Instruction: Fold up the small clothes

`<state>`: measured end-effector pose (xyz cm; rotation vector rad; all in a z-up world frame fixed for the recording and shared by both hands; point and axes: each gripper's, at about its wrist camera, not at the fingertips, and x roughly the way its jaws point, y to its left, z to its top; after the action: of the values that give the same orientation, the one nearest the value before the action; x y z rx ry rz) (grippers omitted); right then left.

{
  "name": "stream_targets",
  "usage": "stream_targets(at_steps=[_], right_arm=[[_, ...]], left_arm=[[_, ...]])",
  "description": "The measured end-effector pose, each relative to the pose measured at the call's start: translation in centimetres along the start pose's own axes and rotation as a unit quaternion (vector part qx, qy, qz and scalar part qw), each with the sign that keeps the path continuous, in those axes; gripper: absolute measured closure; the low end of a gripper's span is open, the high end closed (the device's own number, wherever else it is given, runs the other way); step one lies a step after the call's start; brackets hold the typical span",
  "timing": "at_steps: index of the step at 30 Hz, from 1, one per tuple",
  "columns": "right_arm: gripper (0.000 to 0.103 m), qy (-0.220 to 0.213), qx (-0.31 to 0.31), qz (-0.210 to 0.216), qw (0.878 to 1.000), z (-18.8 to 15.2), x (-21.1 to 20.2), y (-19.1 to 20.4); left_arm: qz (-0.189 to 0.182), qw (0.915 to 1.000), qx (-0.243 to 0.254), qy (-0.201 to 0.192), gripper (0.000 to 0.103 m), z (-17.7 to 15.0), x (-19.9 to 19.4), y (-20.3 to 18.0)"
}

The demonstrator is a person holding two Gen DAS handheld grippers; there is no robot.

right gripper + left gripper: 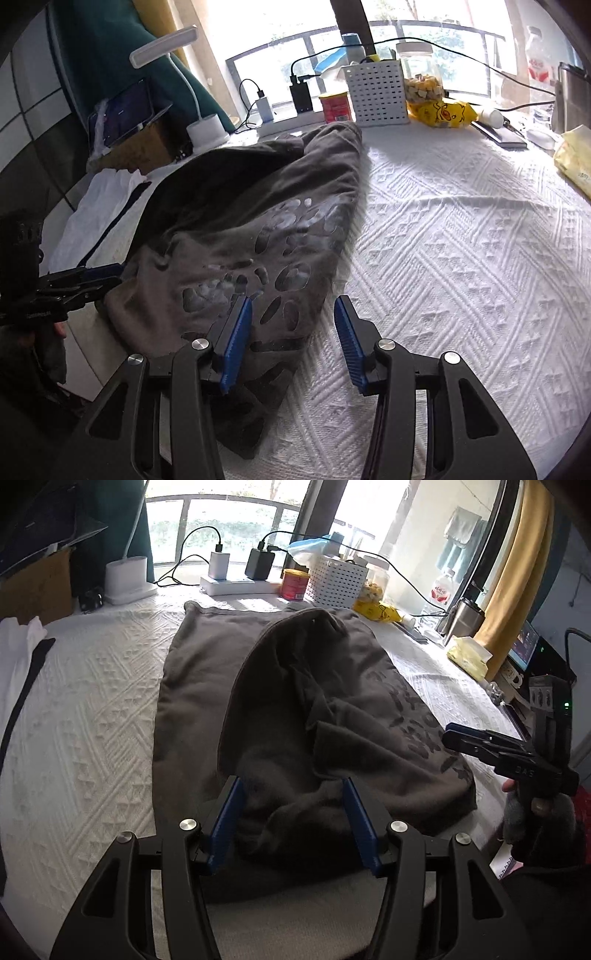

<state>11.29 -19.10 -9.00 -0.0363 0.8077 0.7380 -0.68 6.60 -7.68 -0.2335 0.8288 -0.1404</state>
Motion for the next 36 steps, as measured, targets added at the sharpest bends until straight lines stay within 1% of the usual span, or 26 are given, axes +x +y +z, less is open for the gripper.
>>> stream_targets(at_steps=[5, 6, 8, 10, 13, 14, 15, 19, 21, 22, 23, 24, 26, 27, 30, 34, 36], right_arm=[[0.054, 0.005, 0.001, -0.007, 1.000, 0.2, 0.2, 0.1], [0.054, 0.004, 0.001, -0.008, 1.000, 0.2, 0.1, 0.2], [0.054, 0.000, -0.001, -0.010, 1.000, 0.4, -0.1, 0.3], [0.054, -0.002, -0.002, -0.013, 1.000, 0.5, -0.3, 0.4], [0.054, -0.002, -0.001, -0.016, 1.000, 0.5, -0.3, 0.4], [0.054, 0.000, -0.001, -0.017, 1.000, 0.4, -0.2, 0.5], [0.054, 0.002, -0.002, -0.017, 1.000, 0.3, -0.2, 0.5], [0.054, 0.012, -0.005, -0.016, 1.000, -0.1, 0.3, 0.9], [0.054, 0.018, -0.007, -0.016, 1.000, -0.3, 0.5, 1.2], [0.054, 0.021, -0.008, -0.017, 1.000, -0.4, 0.6, 1.3], [0.054, 0.022, -0.008, -0.019, 1.000, -0.5, 0.7, 1.3], [0.054, 0.025, -0.008, -0.021, 0.999, -0.6, 0.8, 1.4], [0.054, 0.023, -0.007, -0.023, 0.999, -0.7, 0.8, 1.4], [0.054, 0.023, -0.008, -0.025, 0.999, -0.7, 0.8, 1.4], [0.054, 0.025, -0.013, -0.030, 0.999, -0.6, 0.9, 1.7], [0.054, 0.027, -0.017, -0.033, 0.999, -0.4, 1.0, 2.1], [0.054, 0.027, -0.024, -0.037, 0.999, -0.4, 1.2, 2.5]], left_arm=[[-0.011, 0.9997, 0.020, -0.009, 0.047, -0.3, -0.9, -0.7], [-0.007, 0.9995, 0.030, -0.011, 0.047, -0.4, -1.0, -0.9], [0.005, 0.9993, 0.032, -0.017, 0.047, -0.5, -1.2, -0.8], [0.019, 0.9995, 0.010, -0.024, 0.047, -0.3, -1.5, 0.3], [0.037, 0.9989, -0.020, -0.020, 0.047, -0.3, -1.2, 1.9], [0.033, 0.9990, -0.026, -0.014, 0.047, -0.5, -1.0, 2.2], [0.020, 0.9994, -0.028, -0.003, 0.047, -0.7, -0.4, 2.4], [-0.006, 0.9996, -0.027, 0.000, 0.047, -1.3, 0.3, 1.9], [0.004, 0.9998, -0.017, -0.004, 0.048, -1.4, 0.3, 1.5], [0.005, 0.9999, -0.013, -0.007, 0.056, -1.5, 0.2, 1.4], [0.002, 0.9999, -0.005, -0.012, 0.068, -1.5, -0.1, 1.1], [0.004, 0.9999, 0.003, -0.014, 0.085, -1.4, -0.3, 0.9], [0.002, 0.9995, 0.014, -0.027, 0.100, -1.0, -1.1, 0.6], [0.008, 0.9991, 0.019, -0.037, 0.102, -0.9, -1.6, 0.5], [0.012, 0.9980, 0.022, -0.058, 0.102, -0.4, -3.0, 0.5], [0.030, 0.9977, 0.007, -0.061, 0.102, -0.2, -3.8, 1.5], [0.038, 0.9979, 0.004, -0.052, 0.102, -0.5, -3.7, 2.2]])
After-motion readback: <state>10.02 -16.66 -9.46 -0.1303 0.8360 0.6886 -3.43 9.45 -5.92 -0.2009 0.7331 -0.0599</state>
